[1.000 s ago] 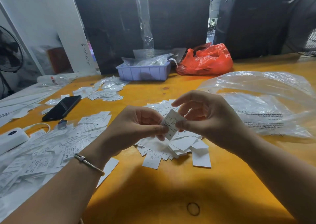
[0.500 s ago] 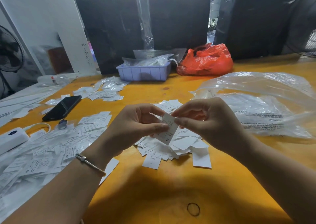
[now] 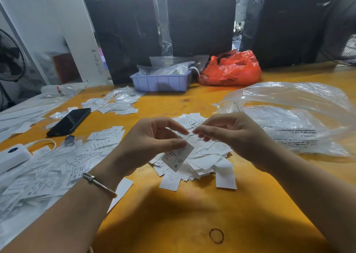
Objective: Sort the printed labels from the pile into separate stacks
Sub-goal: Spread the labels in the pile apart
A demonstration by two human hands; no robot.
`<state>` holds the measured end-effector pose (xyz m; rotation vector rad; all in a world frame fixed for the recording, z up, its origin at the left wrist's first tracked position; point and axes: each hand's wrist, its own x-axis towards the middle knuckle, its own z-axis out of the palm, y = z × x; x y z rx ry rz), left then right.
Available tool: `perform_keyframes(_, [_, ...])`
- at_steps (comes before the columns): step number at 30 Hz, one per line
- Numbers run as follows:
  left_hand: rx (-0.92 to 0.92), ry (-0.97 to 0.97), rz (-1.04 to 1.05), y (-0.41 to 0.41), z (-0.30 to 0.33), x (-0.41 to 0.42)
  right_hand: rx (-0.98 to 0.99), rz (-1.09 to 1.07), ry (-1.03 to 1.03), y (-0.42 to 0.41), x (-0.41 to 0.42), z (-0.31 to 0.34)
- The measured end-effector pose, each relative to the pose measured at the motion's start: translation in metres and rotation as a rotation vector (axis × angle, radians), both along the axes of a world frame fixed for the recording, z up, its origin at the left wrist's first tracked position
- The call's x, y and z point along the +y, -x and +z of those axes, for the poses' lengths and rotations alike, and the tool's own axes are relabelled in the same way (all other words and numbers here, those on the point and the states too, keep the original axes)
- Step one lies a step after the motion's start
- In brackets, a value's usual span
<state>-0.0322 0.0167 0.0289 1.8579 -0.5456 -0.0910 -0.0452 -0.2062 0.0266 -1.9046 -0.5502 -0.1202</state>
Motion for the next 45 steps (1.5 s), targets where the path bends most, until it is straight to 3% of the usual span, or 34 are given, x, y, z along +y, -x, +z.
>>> perform_keyframes(3, [-0.020, -0.042, 0.061, -0.004, 0.002, 0.006, 0.002, -0.062, 0.152, -0.009, -0.013, 0.000])
perform_keyframes(7, [-0.024, -0.180, 0.215, -0.010, 0.006, 0.018, 0.070, 0.089, 0.470, -0.011, -0.018, -0.003])
perform_keyframes(9, [0.022, -0.214, 0.314, -0.015, 0.005, 0.023, 0.061, 0.121, 0.522, -0.012, -0.018, -0.008])
perform_keyframes(12, [0.072, -0.298, 0.450, -0.023, 0.004, 0.034, 0.003, 0.122, 0.564, -0.014, -0.016, -0.013])
perform_keyframes(17, [0.042, -0.744, 0.642, -0.037, -0.004, 0.055, -0.044, 0.118, 0.599, -0.017, -0.014, -0.014])
perform_keyframes(20, [0.029, -0.892, 0.709, -0.039, -0.008, 0.060, -0.040, 0.118, 0.597, -0.015, -0.013, -0.014])
perform_keyframes(32, [-0.065, -1.088, 0.771, -0.038, -0.015, 0.056, -0.077, 0.076, 0.495, -0.015, -0.012, -0.018])
perform_keyframes(34, [-0.111, -1.065, 0.782, -0.038, -0.014, 0.053, -0.059, 0.064, 0.441, -0.016, -0.012, -0.019])
perform_keyframes(36, [-0.181, -0.917, 0.735, -0.038, -0.013, 0.046, -0.025, 0.078, 0.393, -0.017, -0.011, -0.019])
perform_keyframes(40, [-0.242, -0.529, 0.376, -0.024, -0.009, 0.024, 0.076, 0.104, 0.333, -0.016, -0.010, -0.017])
perform_keyframes(45, [-0.165, -0.361, 0.046, -0.004, -0.004, 0.002, 0.111, 0.048, 0.158, -0.013, -0.008, -0.013])
